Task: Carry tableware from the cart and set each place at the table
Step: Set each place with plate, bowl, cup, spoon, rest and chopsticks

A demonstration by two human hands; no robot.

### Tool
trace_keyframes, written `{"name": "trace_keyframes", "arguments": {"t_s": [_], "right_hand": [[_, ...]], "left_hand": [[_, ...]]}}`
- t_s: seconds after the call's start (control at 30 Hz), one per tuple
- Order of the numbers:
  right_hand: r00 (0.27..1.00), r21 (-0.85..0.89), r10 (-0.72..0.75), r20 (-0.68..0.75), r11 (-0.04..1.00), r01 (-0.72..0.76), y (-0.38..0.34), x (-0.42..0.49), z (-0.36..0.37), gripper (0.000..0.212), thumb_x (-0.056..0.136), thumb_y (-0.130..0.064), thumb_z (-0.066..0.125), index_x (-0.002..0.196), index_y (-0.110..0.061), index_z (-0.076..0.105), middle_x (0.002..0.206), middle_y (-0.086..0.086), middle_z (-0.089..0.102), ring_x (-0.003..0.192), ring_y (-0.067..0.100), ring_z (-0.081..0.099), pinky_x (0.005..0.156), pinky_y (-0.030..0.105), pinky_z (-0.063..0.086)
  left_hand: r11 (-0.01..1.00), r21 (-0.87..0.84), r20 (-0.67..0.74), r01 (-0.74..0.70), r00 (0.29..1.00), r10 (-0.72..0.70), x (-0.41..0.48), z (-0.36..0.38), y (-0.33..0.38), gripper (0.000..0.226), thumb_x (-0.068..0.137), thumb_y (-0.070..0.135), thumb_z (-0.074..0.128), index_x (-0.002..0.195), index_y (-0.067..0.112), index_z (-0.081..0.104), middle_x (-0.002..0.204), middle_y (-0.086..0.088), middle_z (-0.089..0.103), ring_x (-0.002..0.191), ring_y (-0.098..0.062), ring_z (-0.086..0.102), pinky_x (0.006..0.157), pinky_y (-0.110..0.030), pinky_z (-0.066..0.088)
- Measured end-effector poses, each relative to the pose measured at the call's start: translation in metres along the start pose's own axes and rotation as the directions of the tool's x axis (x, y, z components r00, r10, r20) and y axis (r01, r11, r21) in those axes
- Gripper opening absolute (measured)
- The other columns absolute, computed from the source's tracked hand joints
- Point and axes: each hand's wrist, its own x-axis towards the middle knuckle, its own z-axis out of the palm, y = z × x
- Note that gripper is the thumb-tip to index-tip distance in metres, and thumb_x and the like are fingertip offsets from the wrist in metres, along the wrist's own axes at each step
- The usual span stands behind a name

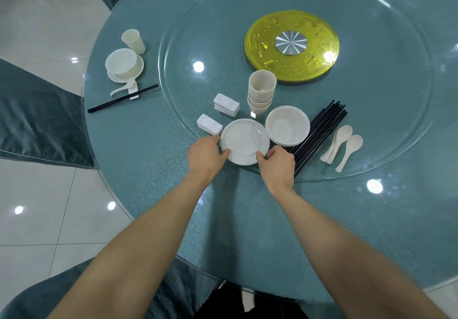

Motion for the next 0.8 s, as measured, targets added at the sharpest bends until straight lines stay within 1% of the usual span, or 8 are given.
{"name": "trace_keyframes", "arguments": {"t_s": [0.17,0.27,0.37,0.5,0.6,0.7,0.77,0.8], "right_hand": [[0.999,-0.050,-0.037,-0.006,0.998,0.037,-0.003,-0.005,0.000,0.030,0.093,-0.039,0.072,0.089,-0.011,0.064,0.084,0.007,0.069,0.084,0.033,0.066,0.074,0.045,0.059],[0.998,-0.084,-0.064,-0.003,0.994,0.064,-0.004,-0.006,-0.002,0.031,0.093,-0.040,0.071,0.090,-0.010,0.065,0.086,0.009,0.070,0.085,0.035,0.066,0.075,0.044,0.058],[0.997,-0.087,-0.072,0.001,0.994,0.072,-0.004,-0.008,-0.004,0.032,0.094,-0.043,0.070,0.091,-0.011,0.065,0.086,0.007,0.071,0.086,0.034,0.066,0.077,0.043,0.057],[0.996,-0.080,-0.085,-0.024,0.993,0.083,-0.007,-0.016,-0.005,0.031,0.093,-0.044,0.069,0.093,-0.013,0.065,0.086,0.005,0.072,0.087,0.032,0.066,0.076,0.040,0.054],[0.995,-0.027,-0.081,-0.049,0.996,0.080,-0.012,-0.028,-0.005,0.032,0.092,-0.046,0.070,0.094,-0.016,0.063,0.084,0.002,0.072,0.086,0.030,0.067,0.077,0.039,0.054],[0.993,0.117,-0.107,-0.048,0.987,0.112,-0.020,-0.041,0.000,0.028,0.090,-0.041,0.073,0.097,-0.017,0.061,0.076,-0.007,0.069,0.078,0.019,0.066,0.079,0.037,0.054],[0.991,0.203,-0.134,-0.017,0.970,0.135,-0.028,-0.050,0.006,0.032,0.090,-0.032,0.074,0.114,-0.016,0.061,0.079,-0.013,0.065,0.074,0.011,0.063,0.080,0.033,0.052],[0.989,0.223,-0.150,0.004,0.964,0.145,-0.033,-0.055,0.010,0.041,0.090,-0.027,0.074,0.126,-0.017,0.058,0.082,-0.015,0.064,0.075,0.011,0.062,0.080,0.031,0.050]], "left_hand": [[1.000,-0.016,-0.031,-0.010,0.999,0.009,-0.006,-0.002,0.003,0.036,0.090,0.051,0.072,0.118,0.028,0.075,0.108,0.003,0.070,0.099,-0.026,0.068,0.080,-0.040,0.056],[0.997,-0.081,-0.061,-0.005,0.998,0.000,-0.008,-0.004,0.006,0.030,0.088,0.046,0.073,0.111,0.027,0.075,0.105,0.005,0.067,0.094,-0.024,0.067,0.076,-0.039,0.055],[0.979,-0.204,-0.090,0.009,0.996,-0.028,-0.011,-0.007,0.007,0.023,0.085,0.038,0.073,0.105,0.026,0.071,0.096,0.010,0.070,0.085,-0.021,0.069,0.075,-0.041,0.058],[0.944,-0.328,-0.098,0.011,0.994,-0.046,-0.019,-0.007,0.004,0.032,0.085,0.028,0.071,0.116,0.022,0.068,0.077,0.013,0.070,0.078,-0.019,0.071,0.077,-0.042,0.059],[0.918,-0.397,-0.110,0.024,0.991,-0.073,-0.026,-0.010,-0.008,0.037,0.084,0.031,0.069,0.120,0.026,0.066,0.079,0.015,0.071,0.079,-0.017,0.072,0.079,-0.043,0.060],[0.898,-0.438,-0.122,0.036,0.988,-0.099,-0.033,-0.015,-0.027,0.038,0.083,0.034,0.070,0.121,0.029,0.064,0.080,0.016,0.071,0.078,-0.013,0.071,0.079,-0.041,0.060],[0.892,-0.450,-0.130,0.044,0.985,-0.115,-0.039,-0.019,-0.042,0.039,0.083,0.033,0.072,0.122,0.029,0.065,0.080,0.016,0.070,0.078,-0.012,0.071,0.079,-0.040,0.060],[0.889,-0.456,-0.136,0.052,0.983,-0.127,-0.042,-0.021,-0.051,0.040,0.083,0.031,0.072,0.123,0.028,0.065,0.079,0.017,0.070,0.077,-0.012,0.071,0.079,-0.040,0.060]]}}
